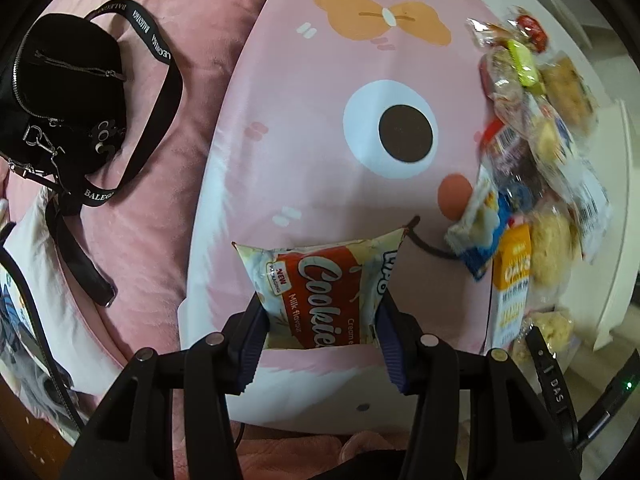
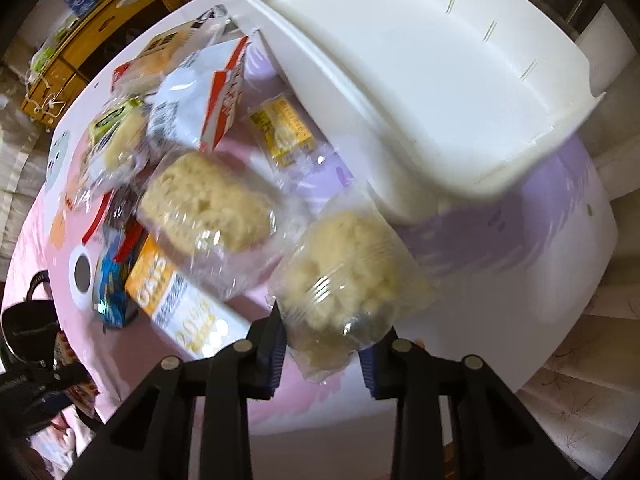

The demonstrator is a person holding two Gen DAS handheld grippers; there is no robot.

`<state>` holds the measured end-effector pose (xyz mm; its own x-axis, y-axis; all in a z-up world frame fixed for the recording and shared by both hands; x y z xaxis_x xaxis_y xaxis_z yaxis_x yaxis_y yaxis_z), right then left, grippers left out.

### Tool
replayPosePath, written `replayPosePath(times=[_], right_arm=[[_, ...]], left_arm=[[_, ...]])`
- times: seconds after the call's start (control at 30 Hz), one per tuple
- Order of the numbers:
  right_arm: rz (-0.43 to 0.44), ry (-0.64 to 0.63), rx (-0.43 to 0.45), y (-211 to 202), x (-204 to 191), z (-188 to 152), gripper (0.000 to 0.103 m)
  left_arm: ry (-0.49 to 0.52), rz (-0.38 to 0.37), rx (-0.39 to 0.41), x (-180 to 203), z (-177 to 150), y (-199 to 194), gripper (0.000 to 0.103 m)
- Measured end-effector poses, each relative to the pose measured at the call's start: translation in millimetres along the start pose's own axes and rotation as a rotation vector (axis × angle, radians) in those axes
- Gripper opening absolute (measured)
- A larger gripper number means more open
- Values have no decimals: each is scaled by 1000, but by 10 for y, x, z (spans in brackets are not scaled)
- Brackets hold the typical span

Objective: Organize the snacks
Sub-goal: 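Close the left tool on the Cookies packet while the right tool grips the clear snack bag, then carry the Cookies packet with the left tool while the right tool carries the clear bag to the white tray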

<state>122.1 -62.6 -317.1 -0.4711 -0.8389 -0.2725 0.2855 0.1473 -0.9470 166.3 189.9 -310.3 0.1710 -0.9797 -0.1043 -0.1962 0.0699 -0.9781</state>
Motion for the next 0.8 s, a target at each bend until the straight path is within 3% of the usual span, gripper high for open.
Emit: replayPosePath(times=[0.33, 0.57, 0.8], right_arm=[[14, -119, 68, -406, -169, -496, 30], [43, -266, 140, -912, -298, -424, 30], [110, -374, 192, -1168, -347, -240, 30]], left_arm=[[127, -6, 27, -118, -392, -116, 49], [281, -74, 114, 97, -542, -548, 50], [430, -119, 206, 449, -708, -968, 50]])
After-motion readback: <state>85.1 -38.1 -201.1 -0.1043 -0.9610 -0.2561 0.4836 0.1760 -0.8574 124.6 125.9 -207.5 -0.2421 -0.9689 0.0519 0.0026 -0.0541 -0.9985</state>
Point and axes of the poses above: each gripper's, at about its wrist camera, not at the fingertips, and y roughly the way its jaws point, x to its right, z to its top, the point moved 7 cm from there along y, roughly the way its jaws point, and after that the axes turned 13 degrees about z, right-handed, at the moved point
